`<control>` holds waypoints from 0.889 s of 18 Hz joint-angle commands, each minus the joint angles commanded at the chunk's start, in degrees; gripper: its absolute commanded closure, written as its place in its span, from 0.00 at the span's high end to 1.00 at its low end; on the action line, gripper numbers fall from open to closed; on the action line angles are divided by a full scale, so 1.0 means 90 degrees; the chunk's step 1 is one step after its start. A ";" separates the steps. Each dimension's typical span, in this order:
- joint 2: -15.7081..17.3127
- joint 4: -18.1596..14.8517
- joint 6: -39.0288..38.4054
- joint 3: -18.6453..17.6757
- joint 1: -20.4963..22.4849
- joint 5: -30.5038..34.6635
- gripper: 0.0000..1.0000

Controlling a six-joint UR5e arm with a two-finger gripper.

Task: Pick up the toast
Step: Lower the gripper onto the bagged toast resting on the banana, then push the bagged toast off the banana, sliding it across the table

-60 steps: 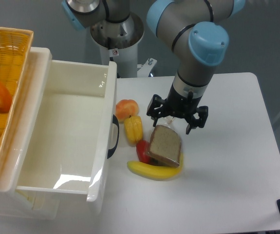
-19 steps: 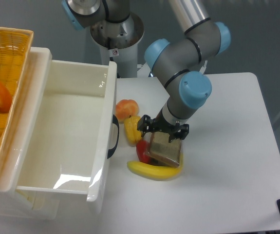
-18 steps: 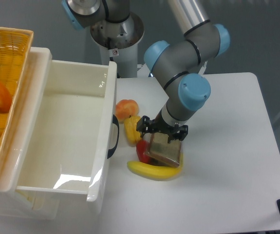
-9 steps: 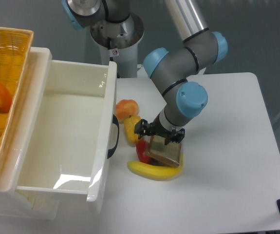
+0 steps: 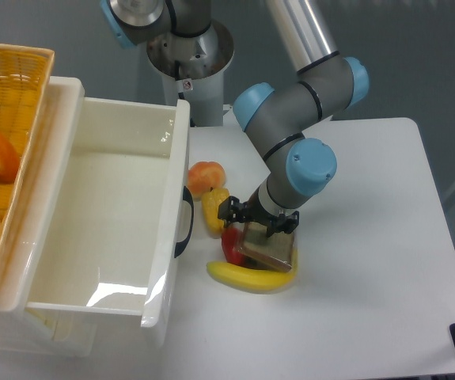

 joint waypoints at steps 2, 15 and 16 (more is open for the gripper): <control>-0.0068 0.0020 -0.0019 0.0019 0.0000 0.0000 1.00; -0.0108 0.0078 0.0009 0.0029 0.0049 0.0127 1.00; -0.0079 0.0069 0.0029 0.0039 0.0068 0.0127 1.00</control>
